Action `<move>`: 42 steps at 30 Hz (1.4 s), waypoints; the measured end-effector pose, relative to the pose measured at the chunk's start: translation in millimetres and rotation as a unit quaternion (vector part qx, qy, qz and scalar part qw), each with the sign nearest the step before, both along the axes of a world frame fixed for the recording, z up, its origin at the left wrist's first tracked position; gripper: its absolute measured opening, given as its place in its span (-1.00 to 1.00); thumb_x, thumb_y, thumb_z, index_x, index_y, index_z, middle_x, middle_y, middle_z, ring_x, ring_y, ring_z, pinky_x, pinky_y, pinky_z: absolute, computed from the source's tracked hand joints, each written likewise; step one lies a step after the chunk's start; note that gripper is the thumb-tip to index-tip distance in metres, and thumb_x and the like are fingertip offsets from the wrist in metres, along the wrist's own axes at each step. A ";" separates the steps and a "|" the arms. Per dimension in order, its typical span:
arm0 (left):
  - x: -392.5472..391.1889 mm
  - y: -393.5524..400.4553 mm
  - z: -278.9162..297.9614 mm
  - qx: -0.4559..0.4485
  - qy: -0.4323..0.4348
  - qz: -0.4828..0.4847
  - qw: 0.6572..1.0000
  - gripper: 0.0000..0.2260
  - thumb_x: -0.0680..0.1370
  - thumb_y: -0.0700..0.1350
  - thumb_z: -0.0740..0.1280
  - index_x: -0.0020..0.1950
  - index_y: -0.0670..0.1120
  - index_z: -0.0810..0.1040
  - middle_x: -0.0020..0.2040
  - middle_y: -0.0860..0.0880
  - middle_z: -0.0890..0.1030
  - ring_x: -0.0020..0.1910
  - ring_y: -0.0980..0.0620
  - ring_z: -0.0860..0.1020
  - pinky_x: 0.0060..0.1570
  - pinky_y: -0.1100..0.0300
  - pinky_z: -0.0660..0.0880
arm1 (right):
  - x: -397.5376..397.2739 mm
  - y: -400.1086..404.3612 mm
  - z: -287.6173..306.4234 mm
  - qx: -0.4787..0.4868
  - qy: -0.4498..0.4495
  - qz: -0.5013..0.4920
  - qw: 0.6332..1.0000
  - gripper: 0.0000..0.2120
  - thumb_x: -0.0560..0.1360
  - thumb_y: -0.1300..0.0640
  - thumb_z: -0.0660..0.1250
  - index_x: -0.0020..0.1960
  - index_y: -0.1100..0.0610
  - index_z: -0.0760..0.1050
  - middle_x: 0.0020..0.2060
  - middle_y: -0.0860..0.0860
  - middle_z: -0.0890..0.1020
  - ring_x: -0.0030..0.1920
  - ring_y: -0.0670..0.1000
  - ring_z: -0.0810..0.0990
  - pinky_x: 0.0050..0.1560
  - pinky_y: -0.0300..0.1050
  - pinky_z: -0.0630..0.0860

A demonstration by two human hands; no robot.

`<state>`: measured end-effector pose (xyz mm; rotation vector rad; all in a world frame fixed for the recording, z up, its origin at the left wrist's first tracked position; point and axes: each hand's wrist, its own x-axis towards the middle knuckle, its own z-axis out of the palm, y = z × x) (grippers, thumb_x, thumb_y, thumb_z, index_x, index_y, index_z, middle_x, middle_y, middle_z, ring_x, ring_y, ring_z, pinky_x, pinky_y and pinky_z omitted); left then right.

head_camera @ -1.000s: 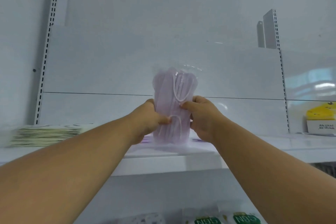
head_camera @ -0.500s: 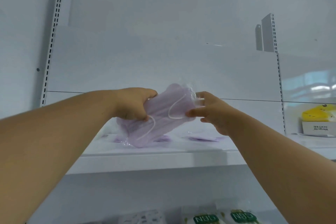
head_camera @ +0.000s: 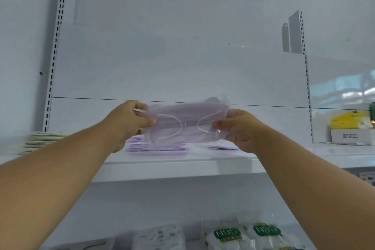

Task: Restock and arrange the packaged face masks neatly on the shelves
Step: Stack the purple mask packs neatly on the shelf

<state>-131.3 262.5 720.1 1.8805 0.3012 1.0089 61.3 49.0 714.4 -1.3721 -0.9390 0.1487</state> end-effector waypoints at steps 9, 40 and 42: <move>4.2 -14.2 -9.4 -0.064 0.060 -0.033 0.996 -0.86 0.61 -0.35 0.25 -0.03 -0.15 0.54 -0.05 -0.18 0.65 -0.09 -0.14 0.61 0.08 -0.04 0.53 | -8.5 5.9 -7.3 -0.066 0.031 -0.057 0.996 -0.80 0.37 0.30 0.28 -0.02 0.18 0.52 -0.17 0.16 0.55 -0.24 0.13 0.52 -0.21 -0.04 0.43; -5.2 0.5 -19.0 0.035 0.096 -0.006 0.995 -0.88 0.56 -0.35 0.35 -0.02 -0.14 0.52 -0.01 -0.16 0.58 -0.08 -0.11 0.55 0.00 -0.03 0.55 | -14.7 -10.9 -21.3 -0.054 -0.117 -0.138 0.982 -0.67 0.53 0.24 0.35 0.24 -0.05 0.48 0.00 0.11 0.63 -0.12 0.05 0.62 -0.20 -0.16 0.52; -4.6 2.5 -17.9 0.046 0.103 0.005 0.994 -0.90 0.57 -0.33 0.31 -0.02 -0.14 0.53 -0.01 -0.17 0.58 -0.08 -0.12 0.54 0.08 -0.09 0.56 | -12.4 -9.4 -24.4 -0.055 -0.072 -0.102 0.991 -0.71 0.52 0.31 0.28 0.20 0.08 0.49 -0.01 0.18 0.67 -0.15 0.08 0.64 -0.15 -0.06 0.54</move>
